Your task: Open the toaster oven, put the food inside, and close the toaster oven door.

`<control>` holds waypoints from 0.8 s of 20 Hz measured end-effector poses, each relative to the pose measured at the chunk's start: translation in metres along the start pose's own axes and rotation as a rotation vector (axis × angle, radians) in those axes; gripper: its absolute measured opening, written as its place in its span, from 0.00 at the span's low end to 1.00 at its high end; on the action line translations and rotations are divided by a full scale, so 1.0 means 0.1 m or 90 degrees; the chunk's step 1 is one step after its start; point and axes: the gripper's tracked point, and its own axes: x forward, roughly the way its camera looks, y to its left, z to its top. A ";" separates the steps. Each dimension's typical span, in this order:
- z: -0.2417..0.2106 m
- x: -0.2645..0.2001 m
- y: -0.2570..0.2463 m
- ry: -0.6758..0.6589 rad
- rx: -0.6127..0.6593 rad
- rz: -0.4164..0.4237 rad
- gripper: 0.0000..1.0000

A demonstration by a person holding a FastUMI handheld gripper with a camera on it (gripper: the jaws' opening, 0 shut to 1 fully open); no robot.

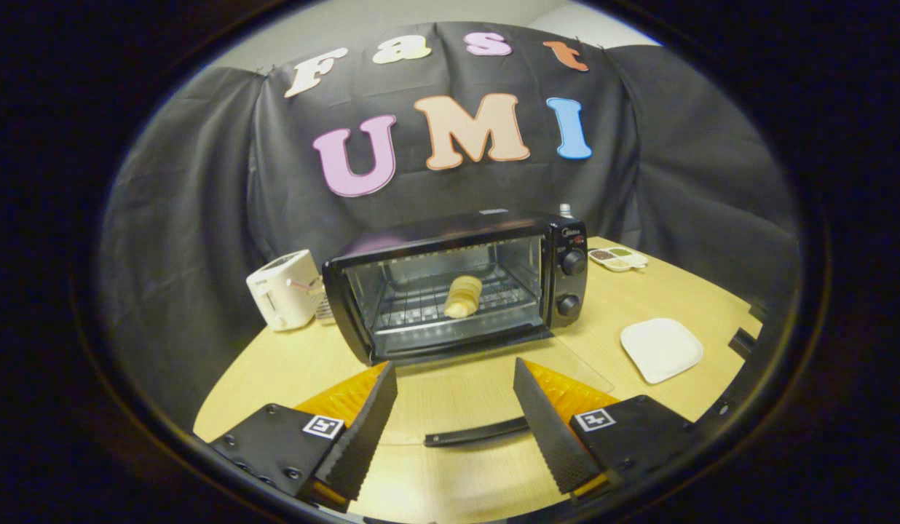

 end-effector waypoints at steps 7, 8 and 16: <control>-0.36 -0.31 0.02 0.018 -0.034 0.032 0.97; -0.42 -0.32 0.00 0.019 -0.041 0.039 0.97; -0.80 -0.37 -0.27 0.066 -0.038 0.036 0.97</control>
